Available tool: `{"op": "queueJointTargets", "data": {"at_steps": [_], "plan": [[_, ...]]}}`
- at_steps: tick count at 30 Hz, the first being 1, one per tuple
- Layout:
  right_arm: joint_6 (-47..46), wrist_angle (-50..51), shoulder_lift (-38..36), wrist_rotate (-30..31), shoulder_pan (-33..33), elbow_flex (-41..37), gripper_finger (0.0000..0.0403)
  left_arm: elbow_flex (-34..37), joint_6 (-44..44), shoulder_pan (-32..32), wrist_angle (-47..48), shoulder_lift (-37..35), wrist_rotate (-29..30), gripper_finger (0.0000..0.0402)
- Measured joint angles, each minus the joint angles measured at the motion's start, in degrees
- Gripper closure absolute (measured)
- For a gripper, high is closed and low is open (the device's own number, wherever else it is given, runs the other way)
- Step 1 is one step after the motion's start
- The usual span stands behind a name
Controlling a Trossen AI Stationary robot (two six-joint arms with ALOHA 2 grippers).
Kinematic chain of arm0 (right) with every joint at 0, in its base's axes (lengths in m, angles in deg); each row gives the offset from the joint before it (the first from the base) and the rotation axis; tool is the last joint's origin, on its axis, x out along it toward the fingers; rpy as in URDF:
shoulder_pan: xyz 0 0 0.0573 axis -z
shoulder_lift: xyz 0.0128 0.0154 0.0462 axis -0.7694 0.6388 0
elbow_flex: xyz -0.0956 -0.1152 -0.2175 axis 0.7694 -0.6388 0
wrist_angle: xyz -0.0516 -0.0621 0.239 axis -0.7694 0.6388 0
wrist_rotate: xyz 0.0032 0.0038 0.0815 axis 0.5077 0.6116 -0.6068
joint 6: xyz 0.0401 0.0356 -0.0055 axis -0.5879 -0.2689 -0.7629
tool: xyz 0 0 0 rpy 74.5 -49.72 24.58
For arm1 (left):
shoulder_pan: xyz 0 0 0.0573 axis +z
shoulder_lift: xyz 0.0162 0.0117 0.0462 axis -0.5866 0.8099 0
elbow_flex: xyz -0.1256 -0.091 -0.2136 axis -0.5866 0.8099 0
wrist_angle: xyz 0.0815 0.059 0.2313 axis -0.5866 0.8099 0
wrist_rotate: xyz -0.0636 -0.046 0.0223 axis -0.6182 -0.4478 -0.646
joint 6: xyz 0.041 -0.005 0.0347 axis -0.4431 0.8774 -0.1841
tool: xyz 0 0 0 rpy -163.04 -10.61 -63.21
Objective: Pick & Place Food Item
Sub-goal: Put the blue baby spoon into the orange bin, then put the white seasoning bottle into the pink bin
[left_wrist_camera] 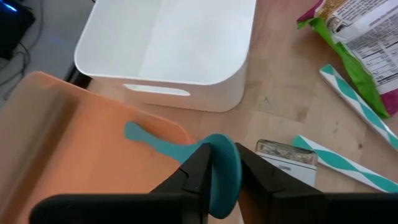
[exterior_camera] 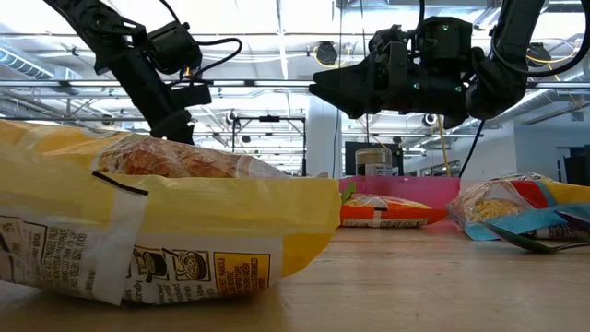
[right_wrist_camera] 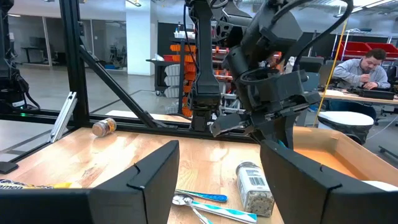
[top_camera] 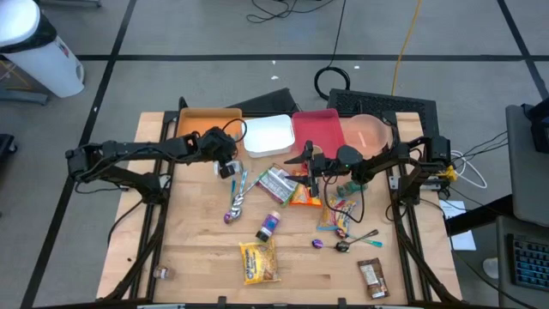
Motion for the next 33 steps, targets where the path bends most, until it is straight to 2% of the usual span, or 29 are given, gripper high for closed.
{"op": "queueJointTargets", "data": {"at_steps": [7,19,24,33], "plan": [[0.00,0.02,0.00,0.00,0.00,0.00,0.0185,0.01,0.67,1.31,-0.10,0.00,-3.45,0.0281],[0.00,0.02,0.00,0.00,0.00,0.00,0.0185,0.02,0.89,1.31,-2.67,0.02,-3.38,0.0199],[0.00,0.42,0.00,-0.01,-0.01,0.02,0.0187,0.02,1.00,1.31,-4.65,0.02,-3.23,0.0183],[0.29,1.51,0.00,-0.02,0.00,0.02,0.0187,-0.92,0.63,1.29,-4.89,-2.35,-1.52,0.0178]]}}
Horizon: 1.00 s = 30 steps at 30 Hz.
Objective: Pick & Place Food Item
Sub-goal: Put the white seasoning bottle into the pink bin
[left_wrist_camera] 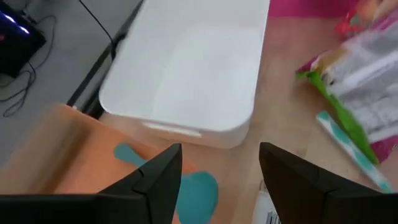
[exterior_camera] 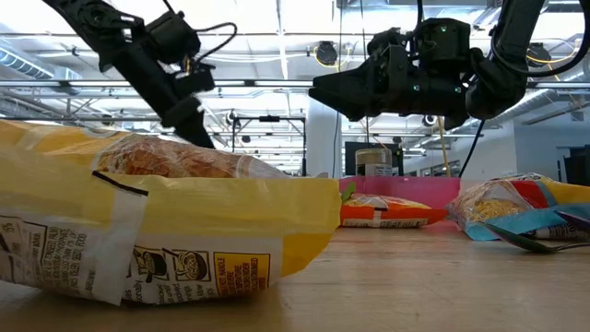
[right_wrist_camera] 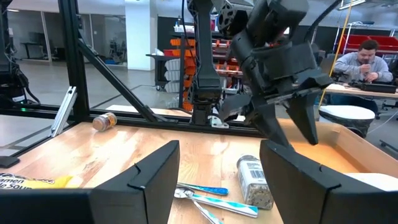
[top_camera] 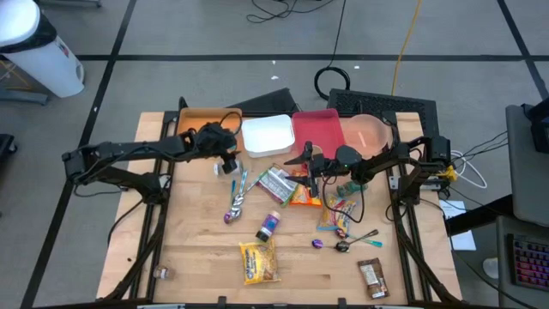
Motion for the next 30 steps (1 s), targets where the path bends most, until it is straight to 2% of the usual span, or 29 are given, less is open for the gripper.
{"op": "queueJointTargets", "data": {"at_steps": [5,10,20,24,30], "plan": [[-0.07,0.01,0.00,0.00,0.00,0.00,0.0186,-4.13,0.30,-0.04,1.29,-5.20,-0.02,0.0178],[-0.05,0.36,0.00,0.00,0.00,0.00,0.0182,-8.39,4.61,-0.76,4.71,-12.02,-1.07,0.0178],[-0.22,1.43,0.00,-0.02,-0.15,0.00,0.0187,-10.27,12.01,-5.11,22.03,-28.03,-9.17,0.0178],[-0.24,1.28,0.00,-0.01,-0.15,0.00,0.0186,-10.27,15.79,-8.59,26.50,-30.82,-11.43,0.0178],[-0.27,1.28,0.00,-0.17,-0.24,0.00,0.0184,-8.61,18.48,-15.68,26.83,-30.31,-11.20,0.0178]]}}
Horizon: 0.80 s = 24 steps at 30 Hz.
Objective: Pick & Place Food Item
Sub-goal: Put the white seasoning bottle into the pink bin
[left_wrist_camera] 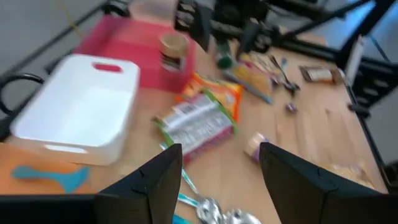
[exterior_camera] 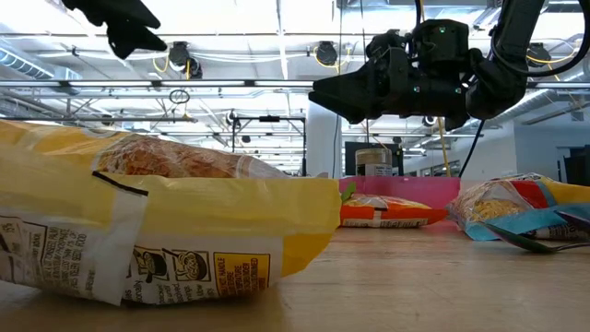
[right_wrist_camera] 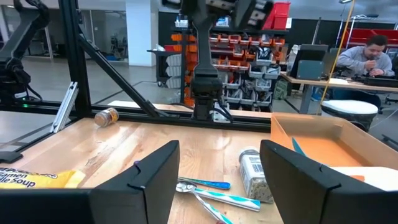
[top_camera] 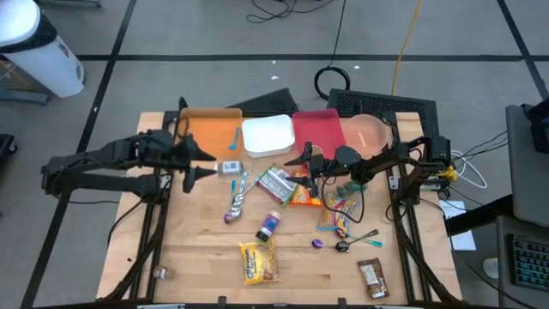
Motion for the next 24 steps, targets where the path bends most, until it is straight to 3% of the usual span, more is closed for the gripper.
{"op": "queueJointTargets", "data": {"at_steps": [9,24], "plan": [[-0.64,0.00,0.00,-0.05,0.00,0.00,0.0185,8.29,4.86,-6.22,-6.88,3.11,1.12,0.0178],[-0.90,0.46,0.00,-0.06,0.00,0.00,0.0190,18.46,7.33,-7.97,-8.83,10.67,16.95,0.0178]]}}
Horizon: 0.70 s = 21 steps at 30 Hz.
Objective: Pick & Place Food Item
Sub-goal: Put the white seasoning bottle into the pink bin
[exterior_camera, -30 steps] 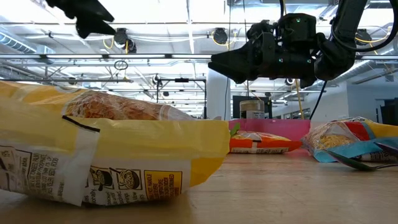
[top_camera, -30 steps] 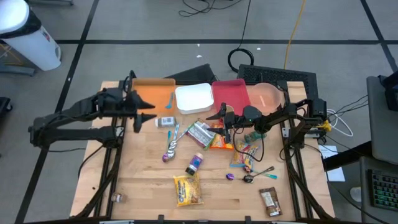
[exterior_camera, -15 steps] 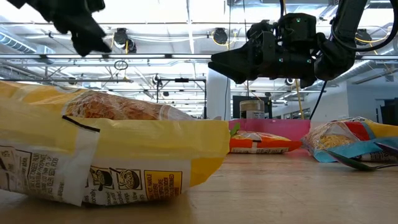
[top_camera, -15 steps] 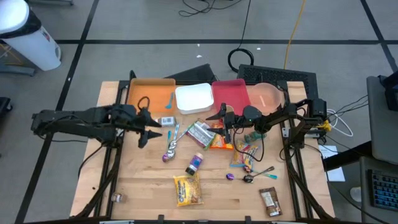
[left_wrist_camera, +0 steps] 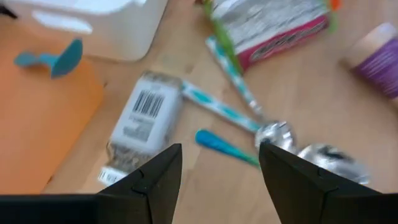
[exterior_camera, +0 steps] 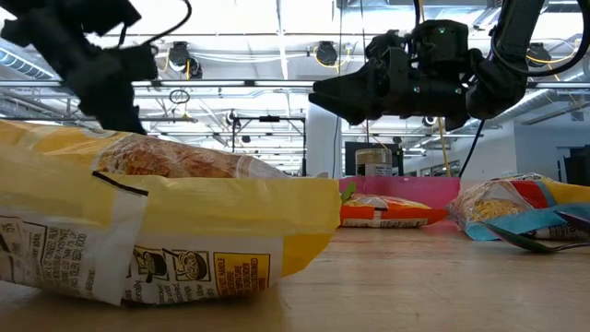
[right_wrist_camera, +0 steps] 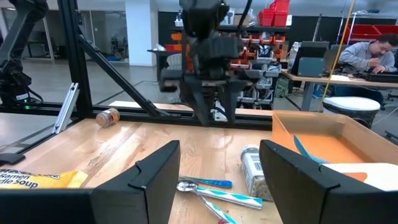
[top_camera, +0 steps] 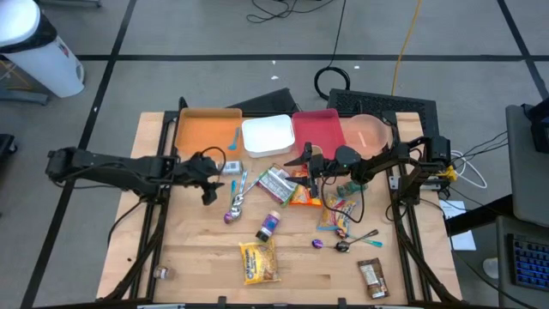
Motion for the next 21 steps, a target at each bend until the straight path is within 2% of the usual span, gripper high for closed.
{"op": "queueJointTargets", "data": {"at_steps": [7,15,21], "plan": [[0.00,-0.04,0.00,0.01,0.00,0.00,0.0191,0.60,-0.46,0.00,-0.22,1.42,3.27,0.0178],[0.02,-0.04,0.00,0.01,0.00,0.00,0.0191,0.51,-5.88,0.05,-0.65,1.84,8.64,0.0178],[0.07,-0.02,0.00,-0.01,0.00,0.00,0.0191,0.47,-8.28,2.18,-0.63,5.31,8.78,0.0178]]}}
